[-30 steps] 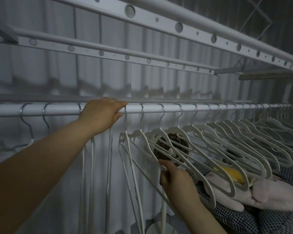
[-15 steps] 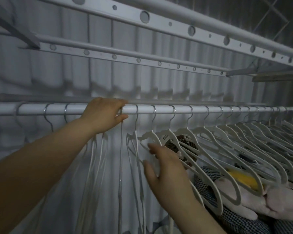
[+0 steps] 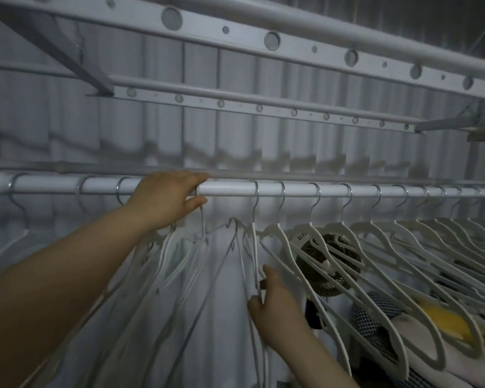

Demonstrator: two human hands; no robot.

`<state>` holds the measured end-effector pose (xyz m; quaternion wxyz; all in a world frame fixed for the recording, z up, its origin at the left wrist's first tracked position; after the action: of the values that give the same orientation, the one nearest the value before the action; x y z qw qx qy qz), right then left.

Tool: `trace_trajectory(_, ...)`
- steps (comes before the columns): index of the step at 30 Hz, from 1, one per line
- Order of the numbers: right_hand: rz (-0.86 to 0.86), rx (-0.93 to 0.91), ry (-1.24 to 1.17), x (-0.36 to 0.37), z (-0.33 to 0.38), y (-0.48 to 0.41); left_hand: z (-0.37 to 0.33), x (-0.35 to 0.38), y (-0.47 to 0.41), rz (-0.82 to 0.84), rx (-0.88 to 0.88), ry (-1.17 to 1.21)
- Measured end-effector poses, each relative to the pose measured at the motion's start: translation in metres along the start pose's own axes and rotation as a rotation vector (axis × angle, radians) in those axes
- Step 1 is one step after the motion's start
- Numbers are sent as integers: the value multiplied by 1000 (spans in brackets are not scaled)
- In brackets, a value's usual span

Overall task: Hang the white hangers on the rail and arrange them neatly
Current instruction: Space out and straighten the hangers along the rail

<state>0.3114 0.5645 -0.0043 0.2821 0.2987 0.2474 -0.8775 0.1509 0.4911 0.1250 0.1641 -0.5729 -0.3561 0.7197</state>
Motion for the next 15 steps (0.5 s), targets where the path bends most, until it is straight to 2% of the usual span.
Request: trace_trajectory(15, 31, 2, -211, 28, 8, -6, 52, -24, 37, -1, -168, -28)
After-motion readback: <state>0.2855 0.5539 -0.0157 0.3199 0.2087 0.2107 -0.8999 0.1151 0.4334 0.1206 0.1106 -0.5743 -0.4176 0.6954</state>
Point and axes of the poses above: each hand's wrist, its own y-axis away from the middle knuckle, its own x-axis out of the palm, z = x × y, the point moved 3 cm from there along -y, towards the middle knuckle, and after that the axes turned 5 degrees about y, right-handed, at the moved point
